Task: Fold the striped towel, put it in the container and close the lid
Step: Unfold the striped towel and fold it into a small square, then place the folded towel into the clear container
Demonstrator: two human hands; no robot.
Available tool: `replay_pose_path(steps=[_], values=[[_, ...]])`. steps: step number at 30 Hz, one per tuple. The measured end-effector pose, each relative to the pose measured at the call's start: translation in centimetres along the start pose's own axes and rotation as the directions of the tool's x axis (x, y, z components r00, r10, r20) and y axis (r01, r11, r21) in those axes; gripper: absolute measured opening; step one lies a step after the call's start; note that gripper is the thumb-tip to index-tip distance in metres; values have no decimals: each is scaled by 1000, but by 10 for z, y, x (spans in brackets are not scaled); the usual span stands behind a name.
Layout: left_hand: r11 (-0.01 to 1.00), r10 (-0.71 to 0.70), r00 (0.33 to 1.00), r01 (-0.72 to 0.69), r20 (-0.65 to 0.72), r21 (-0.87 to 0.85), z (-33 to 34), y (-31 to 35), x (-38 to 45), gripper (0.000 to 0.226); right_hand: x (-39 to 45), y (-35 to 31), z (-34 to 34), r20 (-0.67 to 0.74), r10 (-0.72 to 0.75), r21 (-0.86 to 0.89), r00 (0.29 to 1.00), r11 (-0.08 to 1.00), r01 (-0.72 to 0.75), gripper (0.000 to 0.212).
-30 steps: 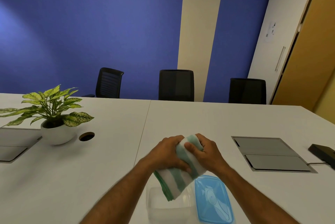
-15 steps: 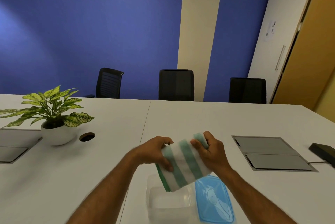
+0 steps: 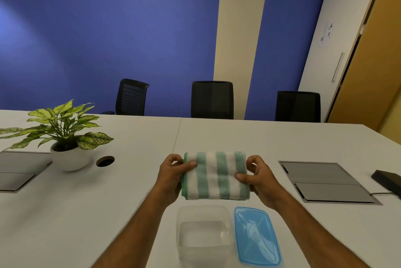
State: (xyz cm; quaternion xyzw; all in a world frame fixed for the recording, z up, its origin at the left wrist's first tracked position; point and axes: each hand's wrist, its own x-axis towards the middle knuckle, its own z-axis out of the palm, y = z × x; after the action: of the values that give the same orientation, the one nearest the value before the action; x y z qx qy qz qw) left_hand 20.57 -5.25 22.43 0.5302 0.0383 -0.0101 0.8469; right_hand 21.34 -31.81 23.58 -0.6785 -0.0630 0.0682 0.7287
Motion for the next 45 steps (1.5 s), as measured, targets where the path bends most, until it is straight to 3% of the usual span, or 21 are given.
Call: replay_pose_path(steps=[4,8,14,19,32,45], values=[[999,5,1000,-4,10,-48,4,-5,-1,26,2,4,-2,-18,-41,0,999,999,41,29],[992,23,1000,-25,19,123,5,-7,-2,16,2,8,-3,4,9,-61,1000,998,-9,28],[881,-96,956,-48,276,471,-5,-1,-11,73,-2,6,-12,156,49,-87,987,996,-36,57],[819,-148,933,-70,328,570,-12,-3,-13,86,-3,9,-17,244,124,-227,962,971,-67,78],[703,-274,945,69,180,708,-41,-52,-2,88,5,68,-15,201,280,-363,939,911,-194,85],[497,-381,924,181,26,848,-61,-110,15,88,25,144,-4,95,421,-618,902,735,-278,85]])
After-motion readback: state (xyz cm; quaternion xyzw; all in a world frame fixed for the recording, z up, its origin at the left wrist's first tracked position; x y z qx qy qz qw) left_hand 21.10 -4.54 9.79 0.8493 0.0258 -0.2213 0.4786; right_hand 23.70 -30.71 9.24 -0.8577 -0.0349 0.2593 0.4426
